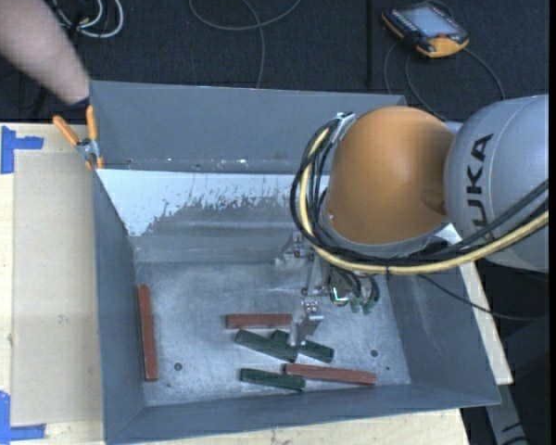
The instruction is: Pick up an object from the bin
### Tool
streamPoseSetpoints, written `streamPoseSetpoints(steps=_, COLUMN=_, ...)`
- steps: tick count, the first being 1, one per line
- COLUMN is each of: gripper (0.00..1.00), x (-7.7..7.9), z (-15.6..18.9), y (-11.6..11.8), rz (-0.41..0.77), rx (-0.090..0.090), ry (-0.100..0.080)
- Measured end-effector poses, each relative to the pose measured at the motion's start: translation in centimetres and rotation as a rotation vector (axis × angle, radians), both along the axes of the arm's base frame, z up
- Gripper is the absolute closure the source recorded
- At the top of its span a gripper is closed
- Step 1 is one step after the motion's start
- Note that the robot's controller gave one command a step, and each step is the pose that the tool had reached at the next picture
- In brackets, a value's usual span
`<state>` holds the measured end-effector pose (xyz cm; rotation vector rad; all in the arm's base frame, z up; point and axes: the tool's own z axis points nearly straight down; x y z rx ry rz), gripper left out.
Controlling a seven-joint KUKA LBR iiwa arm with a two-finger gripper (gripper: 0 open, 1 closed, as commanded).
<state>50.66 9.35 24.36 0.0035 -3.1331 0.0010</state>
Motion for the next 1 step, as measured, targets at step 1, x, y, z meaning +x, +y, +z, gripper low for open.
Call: streamPoseSetpoints(steps=1, gripper=0.00, x=0.14, z=0.31, y=-0.05, rz=-0.003, rx=0.001, ry=-0.007)
